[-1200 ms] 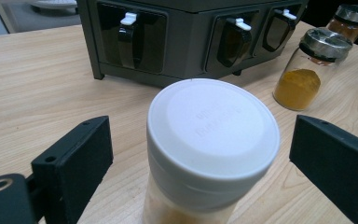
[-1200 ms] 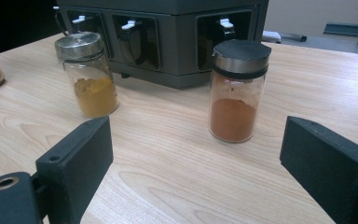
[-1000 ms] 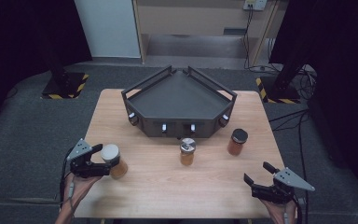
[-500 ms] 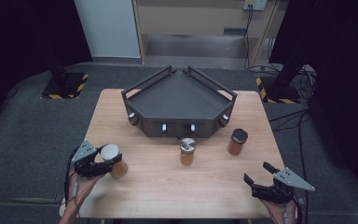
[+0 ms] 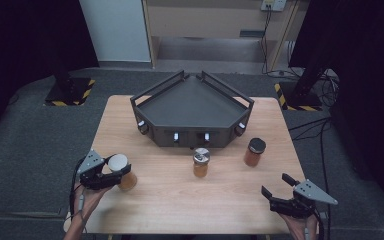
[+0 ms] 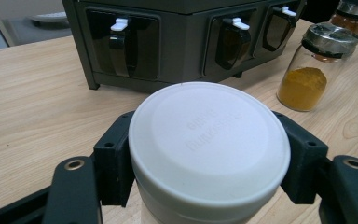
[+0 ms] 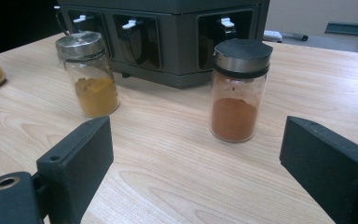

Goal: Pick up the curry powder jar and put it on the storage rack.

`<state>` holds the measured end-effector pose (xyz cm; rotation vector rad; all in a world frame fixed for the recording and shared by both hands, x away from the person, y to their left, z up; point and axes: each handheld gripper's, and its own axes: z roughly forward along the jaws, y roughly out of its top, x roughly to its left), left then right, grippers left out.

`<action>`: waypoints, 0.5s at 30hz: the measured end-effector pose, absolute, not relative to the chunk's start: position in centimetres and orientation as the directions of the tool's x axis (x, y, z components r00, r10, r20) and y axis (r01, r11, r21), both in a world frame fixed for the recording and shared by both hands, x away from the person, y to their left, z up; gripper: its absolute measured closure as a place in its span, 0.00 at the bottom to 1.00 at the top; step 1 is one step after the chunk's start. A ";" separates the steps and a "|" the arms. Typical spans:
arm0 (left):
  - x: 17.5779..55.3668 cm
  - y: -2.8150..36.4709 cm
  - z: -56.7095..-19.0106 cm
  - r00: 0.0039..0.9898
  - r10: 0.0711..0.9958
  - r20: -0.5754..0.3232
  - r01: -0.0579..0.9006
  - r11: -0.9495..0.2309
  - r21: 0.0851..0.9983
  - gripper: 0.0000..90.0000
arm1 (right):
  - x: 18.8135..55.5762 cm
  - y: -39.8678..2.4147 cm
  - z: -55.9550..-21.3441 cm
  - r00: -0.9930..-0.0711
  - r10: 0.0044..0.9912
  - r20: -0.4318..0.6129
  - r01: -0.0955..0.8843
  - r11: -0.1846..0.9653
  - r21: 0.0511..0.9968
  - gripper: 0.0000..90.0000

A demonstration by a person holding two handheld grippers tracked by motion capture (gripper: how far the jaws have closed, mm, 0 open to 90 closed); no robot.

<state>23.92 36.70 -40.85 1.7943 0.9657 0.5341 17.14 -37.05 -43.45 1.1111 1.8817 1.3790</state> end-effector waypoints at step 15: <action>25.0 35.9 -39.2 0.634 0.771 -0.063 0.358 -0.221 0.907 0.36 | 17.2 -37.1 -43.5 -0.506 0.861 0.042 0.298 0.129 0.946 0.11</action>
